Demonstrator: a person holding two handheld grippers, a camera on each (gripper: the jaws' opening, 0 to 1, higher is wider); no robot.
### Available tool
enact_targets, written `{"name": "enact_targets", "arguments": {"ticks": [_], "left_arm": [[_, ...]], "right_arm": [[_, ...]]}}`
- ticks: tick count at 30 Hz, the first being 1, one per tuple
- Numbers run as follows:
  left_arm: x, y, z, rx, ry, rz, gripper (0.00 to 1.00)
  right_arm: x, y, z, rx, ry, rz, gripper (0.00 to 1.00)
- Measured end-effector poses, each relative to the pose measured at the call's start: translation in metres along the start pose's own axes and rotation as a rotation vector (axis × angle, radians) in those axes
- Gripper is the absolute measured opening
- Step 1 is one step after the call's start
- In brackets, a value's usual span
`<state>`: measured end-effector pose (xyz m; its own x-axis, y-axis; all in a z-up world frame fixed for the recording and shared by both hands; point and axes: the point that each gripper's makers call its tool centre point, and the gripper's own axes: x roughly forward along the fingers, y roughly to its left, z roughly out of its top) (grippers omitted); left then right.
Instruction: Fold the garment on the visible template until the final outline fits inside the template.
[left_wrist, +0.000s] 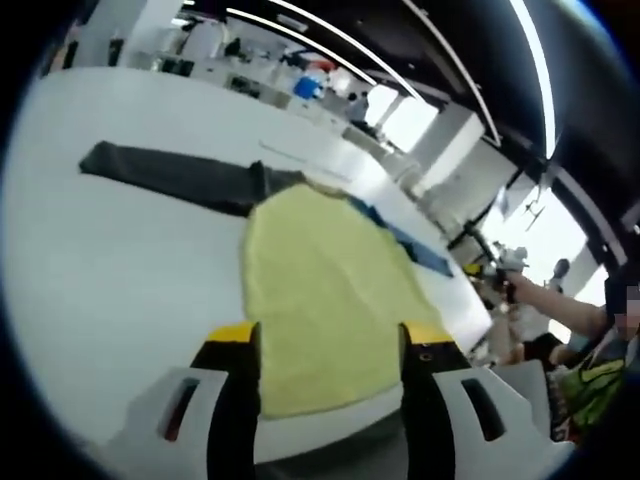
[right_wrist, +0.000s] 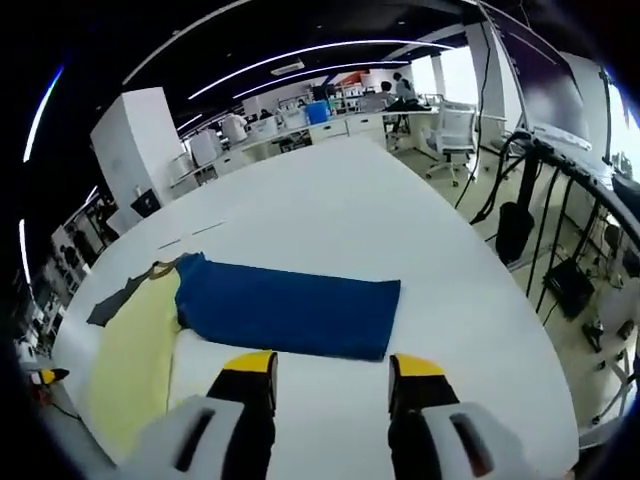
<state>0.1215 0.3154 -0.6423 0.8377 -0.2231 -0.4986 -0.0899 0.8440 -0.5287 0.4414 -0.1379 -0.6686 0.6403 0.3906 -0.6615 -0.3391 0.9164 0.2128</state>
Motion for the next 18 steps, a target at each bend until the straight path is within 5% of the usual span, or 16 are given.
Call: {"name": "enact_targets", "arguments": {"ticks": [18], "left_arm": [[-0.001, -0.008, 0.002, -0.028, -0.059, 0.063, 0.49]], "right_arm": [[0.033, -0.030, -0.001, 0.115, 0.013, -0.038, 0.25]]}}
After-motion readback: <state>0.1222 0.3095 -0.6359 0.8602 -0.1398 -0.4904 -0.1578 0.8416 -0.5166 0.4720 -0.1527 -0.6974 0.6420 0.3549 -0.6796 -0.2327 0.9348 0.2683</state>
